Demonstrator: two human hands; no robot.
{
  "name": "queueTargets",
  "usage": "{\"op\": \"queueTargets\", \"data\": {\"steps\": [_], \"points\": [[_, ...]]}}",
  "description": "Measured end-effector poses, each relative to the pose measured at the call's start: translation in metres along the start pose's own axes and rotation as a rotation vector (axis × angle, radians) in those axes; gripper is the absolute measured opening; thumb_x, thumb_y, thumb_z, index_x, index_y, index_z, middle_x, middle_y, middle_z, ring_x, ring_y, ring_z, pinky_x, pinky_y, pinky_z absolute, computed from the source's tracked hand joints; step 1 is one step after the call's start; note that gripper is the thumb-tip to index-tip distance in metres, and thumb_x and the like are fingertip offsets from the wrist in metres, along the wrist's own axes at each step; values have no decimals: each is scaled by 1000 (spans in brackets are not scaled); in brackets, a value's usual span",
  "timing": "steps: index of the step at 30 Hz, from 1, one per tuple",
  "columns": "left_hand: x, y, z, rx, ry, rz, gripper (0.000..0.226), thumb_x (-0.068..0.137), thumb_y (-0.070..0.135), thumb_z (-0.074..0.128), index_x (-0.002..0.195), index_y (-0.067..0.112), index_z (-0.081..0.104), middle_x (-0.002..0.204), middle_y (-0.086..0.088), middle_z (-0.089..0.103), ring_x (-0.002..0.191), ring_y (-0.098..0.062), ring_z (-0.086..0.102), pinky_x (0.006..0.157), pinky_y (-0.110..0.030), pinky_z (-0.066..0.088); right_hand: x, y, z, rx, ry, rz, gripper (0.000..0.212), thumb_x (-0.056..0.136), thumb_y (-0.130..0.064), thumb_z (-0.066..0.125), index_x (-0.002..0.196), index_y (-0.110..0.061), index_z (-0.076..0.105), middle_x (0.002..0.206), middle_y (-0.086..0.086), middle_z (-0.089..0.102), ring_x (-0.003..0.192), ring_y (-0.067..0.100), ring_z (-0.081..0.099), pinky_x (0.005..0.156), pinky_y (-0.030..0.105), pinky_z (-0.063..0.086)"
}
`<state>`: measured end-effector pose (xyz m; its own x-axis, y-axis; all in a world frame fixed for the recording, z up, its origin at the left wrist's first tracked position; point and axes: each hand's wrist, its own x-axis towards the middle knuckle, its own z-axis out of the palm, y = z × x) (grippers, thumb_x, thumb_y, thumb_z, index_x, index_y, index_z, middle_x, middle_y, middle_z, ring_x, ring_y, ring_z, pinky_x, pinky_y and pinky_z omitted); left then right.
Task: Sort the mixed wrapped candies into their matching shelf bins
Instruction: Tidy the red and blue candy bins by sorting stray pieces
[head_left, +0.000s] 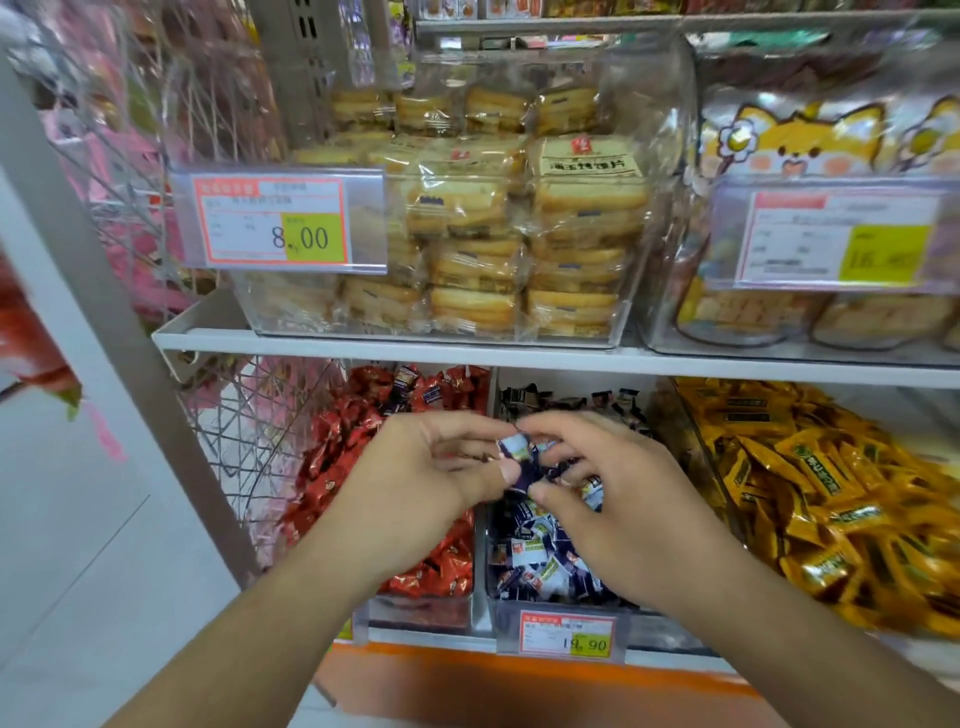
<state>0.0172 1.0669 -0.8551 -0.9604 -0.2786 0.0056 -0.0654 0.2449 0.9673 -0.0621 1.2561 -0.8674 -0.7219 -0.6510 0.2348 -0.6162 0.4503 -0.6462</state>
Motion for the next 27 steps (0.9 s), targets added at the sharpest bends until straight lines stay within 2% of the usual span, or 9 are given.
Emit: {"op": "queueTargets", "data": {"steps": [4, 8, 10, 12, 14, 18, 21, 24, 27], "points": [[-5, 2, 19, -56, -31, -45, 25, 80, 12, 86, 100, 26, 79, 93, -6, 75, 86, -26, 76, 90, -43, 61, -5, 10, -9, 52, 34, 36, 25, 96, -25, 74, 112, -42, 65, 105, -24, 61, 104, -2, 60, 90, 23, 54], [-2, 5, 29, -54, -50, -29, 27, 80, 10, 86, 104, 20, 75, 91, -4, 76, 84, -23, 77, 88, -41, 62, -6, 17, -19, 127, -81, 113, 24, 98, -26, 71, 114, -44, 68, 108, -19, 64, 104, -1, 63, 92, 28, 56], [1, 4, 32, -11, -42, -1, 25, 82, 14, 85, 103, 22, 74, 92, 0, 77, 86, -18, 76, 88, -41, 61, -5, 21, -25, 82, -42, 163, 7, 96, -34, 73, 97, -39, 68, 101, -16, 66, 97, -1, 64, 87, 30, 57], [5, 2, 35, 129, 27, 75, 20, 84, 25, 84, 100, 32, 73, 94, 11, 76, 91, -7, 74, 90, -37, 60, -4, 27, -30, 5, 49, 224, 12, 94, -40, 73, 88, -33, 65, 93, -10, 68, 88, 5, 64, 78, 34, 56], [8, 1, 37, 336, 94, 184, 23, 86, 40, 80, 108, 40, 72, 104, 22, 74, 101, 7, 66, 96, -22, 54, -1, 32, -35, -98, 99, 293, 12, 95, -43, 71, 101, -33, 67, 102, -8, 70, 94, 10, 65, 81, 35, 58], [12, 0, 40, 680, 3, 338, 47, 98, 51, 60, 143, 39, 55, 145, 23, 53, 129, 14, 38, 98, 9, 14, 0, 30, -34, -221, 80, 300, 43, 97, -36, 70, 138, -30, 58, 133, -7, 60, 120, 12, 58, 102, 32, 52], [17, -6, 21, 692, 112, 350, 37, 102, 39, 59, 138, 32, 60, 136, 19, 59, 118, 9, 48, 95, 8, 21, -1, 22, -29, -213, 34, 250, 40, 99, -30, 66, 137, -35, 55, 135, -13, 56, 107, 4, 59, 94, 21, 48], [31, -20, -10, 754, 279, 253, 29, 100, 32, 62, 127, 22, 66, 124, 5, 67, 114, -12, 59, 93, -14, 39, -1, 12, -18, -206, -39, 179, 40, 102, -32, 62, 140, -39, 51, 140, -20, 51, 111, -1, 54, 96, 16, 40], [41, -39, -32, 828, 179, 167, 39, 97, 37, 67, 134, 27, 61, 132, 8, 62, 123, -12, 57, 101, -23, 43, 1, -2, -6, -179, -112, 122, 43, 105, -34, 56, 144, -47, 43, 149, -29, 40, 118, -2, 55, 105, 20, 42]]}}
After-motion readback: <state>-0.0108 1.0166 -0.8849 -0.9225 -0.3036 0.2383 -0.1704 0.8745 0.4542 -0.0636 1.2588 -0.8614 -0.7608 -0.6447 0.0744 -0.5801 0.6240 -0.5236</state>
